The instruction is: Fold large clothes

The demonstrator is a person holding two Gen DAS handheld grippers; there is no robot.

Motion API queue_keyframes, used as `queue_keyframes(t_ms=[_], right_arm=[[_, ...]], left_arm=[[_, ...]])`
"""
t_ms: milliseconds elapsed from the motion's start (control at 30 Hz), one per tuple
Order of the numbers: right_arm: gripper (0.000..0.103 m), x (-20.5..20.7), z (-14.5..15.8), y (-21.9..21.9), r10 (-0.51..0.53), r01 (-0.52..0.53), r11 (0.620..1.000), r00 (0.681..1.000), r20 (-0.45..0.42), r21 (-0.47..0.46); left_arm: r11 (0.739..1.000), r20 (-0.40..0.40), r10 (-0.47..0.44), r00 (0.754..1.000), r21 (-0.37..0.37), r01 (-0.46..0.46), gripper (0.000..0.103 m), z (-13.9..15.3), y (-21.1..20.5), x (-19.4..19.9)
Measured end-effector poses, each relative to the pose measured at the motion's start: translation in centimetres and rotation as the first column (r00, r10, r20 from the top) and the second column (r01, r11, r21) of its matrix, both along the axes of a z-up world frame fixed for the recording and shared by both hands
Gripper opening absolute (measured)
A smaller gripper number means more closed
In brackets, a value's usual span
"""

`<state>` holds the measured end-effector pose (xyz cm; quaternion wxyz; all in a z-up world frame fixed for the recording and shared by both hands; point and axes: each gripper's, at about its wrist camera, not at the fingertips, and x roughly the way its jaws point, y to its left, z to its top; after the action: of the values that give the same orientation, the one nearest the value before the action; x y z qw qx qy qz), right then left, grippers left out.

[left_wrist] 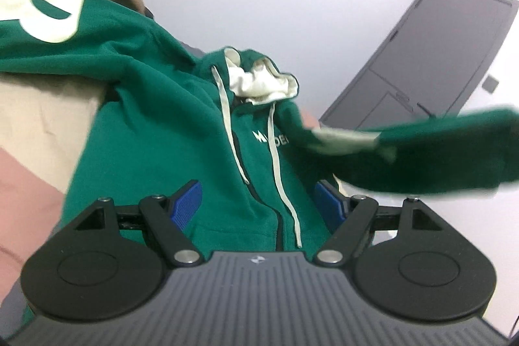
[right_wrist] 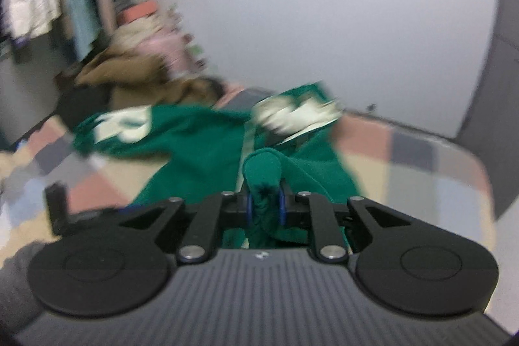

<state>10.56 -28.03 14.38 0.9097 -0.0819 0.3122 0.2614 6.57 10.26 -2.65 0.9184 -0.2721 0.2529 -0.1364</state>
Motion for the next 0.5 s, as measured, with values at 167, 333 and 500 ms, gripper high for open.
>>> queue_keyframes(t_ms=[167, 333, 500], right_arm=[[0.016, -2.4, -6.2, 6.9, 0.091, -0.091, 0.996, 0.990, -0.106, 0.011], [0.016, -3.6, -12.6, 11.1, 0.127, -0.131, 0.991, 0.970, -0.208, -0.003], [0.019, -2.9, -17.6, 12.9, 0.129, -0.137, 0.990, 0.962, -0.241, -0.016]], left_arm=[[0.999, -0.001, 0.014, 1.000, -0.046, -0.014, 0.080, 0.3, 1.6, -1.4], [0.999, -0.001, 0.031, 1.000, -0.042, -0.031, 0.080, 0.4, 2.1, -1.6], [0.999, -0.032, 0.027, 0.999, -0.027, -0.028, 0.080, -0.2, 2.1, -1.3]])
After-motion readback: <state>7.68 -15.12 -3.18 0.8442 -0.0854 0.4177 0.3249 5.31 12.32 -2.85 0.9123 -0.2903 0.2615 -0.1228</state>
